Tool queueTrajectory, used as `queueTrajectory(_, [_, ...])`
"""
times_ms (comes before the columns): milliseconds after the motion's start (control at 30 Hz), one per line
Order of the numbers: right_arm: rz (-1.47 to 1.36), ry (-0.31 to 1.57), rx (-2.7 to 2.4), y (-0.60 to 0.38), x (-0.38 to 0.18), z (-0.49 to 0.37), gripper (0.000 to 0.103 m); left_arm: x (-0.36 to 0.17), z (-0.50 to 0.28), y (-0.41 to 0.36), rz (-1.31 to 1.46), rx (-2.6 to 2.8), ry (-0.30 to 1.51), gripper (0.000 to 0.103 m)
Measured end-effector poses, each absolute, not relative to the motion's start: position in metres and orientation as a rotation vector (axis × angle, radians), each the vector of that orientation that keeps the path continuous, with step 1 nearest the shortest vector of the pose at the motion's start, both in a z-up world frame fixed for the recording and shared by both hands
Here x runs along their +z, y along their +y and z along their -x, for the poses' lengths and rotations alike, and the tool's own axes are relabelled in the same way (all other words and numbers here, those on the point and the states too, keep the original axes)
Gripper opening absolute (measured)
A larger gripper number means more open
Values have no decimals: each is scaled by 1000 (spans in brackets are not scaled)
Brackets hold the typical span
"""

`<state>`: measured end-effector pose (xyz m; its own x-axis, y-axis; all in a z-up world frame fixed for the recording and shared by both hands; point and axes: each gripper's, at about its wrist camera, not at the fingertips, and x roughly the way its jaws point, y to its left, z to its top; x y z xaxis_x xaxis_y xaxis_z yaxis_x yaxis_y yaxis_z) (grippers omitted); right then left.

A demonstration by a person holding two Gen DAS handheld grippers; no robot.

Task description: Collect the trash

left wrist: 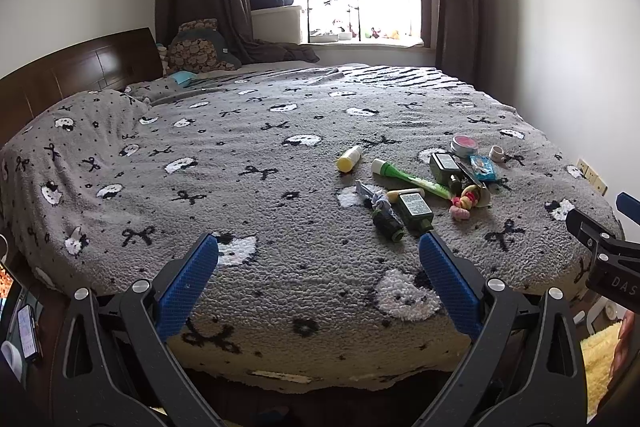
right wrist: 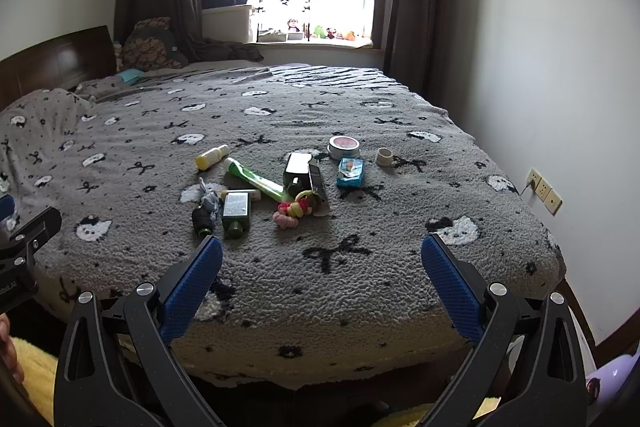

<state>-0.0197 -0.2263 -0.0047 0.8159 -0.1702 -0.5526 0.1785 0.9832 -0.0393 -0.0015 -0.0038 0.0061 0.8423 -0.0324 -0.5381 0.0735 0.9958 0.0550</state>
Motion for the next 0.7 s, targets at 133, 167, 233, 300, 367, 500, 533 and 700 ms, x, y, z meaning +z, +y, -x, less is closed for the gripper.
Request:
queueTrajectory(133, [-11,589,-182,-228,-4,20,100,7,2,-2,-68,-56,562,95])
queueTrajectory(167, [-9,590,-182,-227,-4,19,100,7,2,-2,-69,-57,562,95])
queueTrajectory(233, [-5,592,-182,-225,-5,18,100,7,2,-2,-68,-55,563,95])
queueTrajectory(300, [-6,591,-182,-225,-5,18,100,7,2,-2,-68,-56,563,95])
queueTrajectory(367, [-6,590,-183,-225,-5,18,100,7,2,-2,-68,-56,562,95])
queueTrajectory(500, [-14,579,-182,-225,-4,19,100,8,3,-2,-67,-56,561,95])
queueTrajectory(533, [-15,577,-183,-225,-4,20,100,8,3,-2,-66,-57,561,95])
queueTrajectory(700, [-18,574,-185,-226,-4,20,100,9,3,-3,-66,-59,560,95])
